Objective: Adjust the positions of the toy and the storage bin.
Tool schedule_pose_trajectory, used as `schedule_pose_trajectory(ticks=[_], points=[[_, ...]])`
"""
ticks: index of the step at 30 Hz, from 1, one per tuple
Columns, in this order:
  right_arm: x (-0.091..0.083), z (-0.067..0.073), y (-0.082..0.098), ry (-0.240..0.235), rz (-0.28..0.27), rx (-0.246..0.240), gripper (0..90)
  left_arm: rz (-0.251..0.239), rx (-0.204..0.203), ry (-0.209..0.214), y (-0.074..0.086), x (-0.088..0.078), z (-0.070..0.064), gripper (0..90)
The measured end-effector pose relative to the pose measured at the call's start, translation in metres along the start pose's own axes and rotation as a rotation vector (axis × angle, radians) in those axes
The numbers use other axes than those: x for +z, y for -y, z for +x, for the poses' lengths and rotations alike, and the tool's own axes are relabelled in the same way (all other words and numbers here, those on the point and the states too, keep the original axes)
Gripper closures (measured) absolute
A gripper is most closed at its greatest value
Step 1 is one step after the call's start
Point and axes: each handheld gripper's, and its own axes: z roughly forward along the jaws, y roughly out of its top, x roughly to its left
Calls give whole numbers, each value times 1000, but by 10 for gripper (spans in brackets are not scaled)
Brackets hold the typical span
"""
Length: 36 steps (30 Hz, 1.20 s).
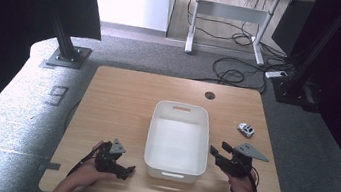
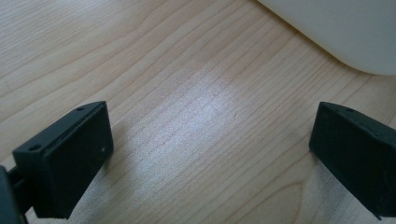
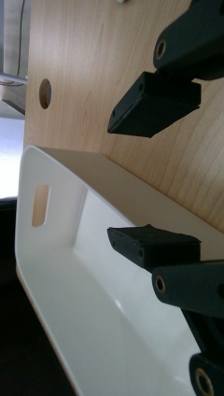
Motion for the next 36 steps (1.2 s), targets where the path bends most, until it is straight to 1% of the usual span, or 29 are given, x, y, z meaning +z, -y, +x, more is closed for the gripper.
schedule_pose_trajectory(ticks=[1,5,7,8,9,10,11,15,19,32,36], points=[[-3,-4,0,-4,0,22,428,0,0,0,0,0,0,0],[-6,-8,1,4,5,17,428,0,0,0,0,0,0,0],[-9,-14,2,22,17,12,427,0,0,0,0,0,0,0],[-9,-14,2,22,17,12,427,0,0,0,0,0,0,0],[-10,-19,3,33,26,16,426,0,0,0,0,0,0,0],[-10,-19,3,33,26,16,426,0,0,0,0,0,0,0],[-10,-23,5,39,37,20,425,1,0,0,0,0,0,0],[-9,-28,7,51,52,20,422,0,0,0,0,0,0,0],[-8,-35,10,70,71,6,417,1,0,0,0,0,0,0],[-5,-54,16,99,121,-9,396,0,0,0,0,0,0,0],[-5,-58,17,107,132,-33,411,1,0,0,0,0,0,0]])
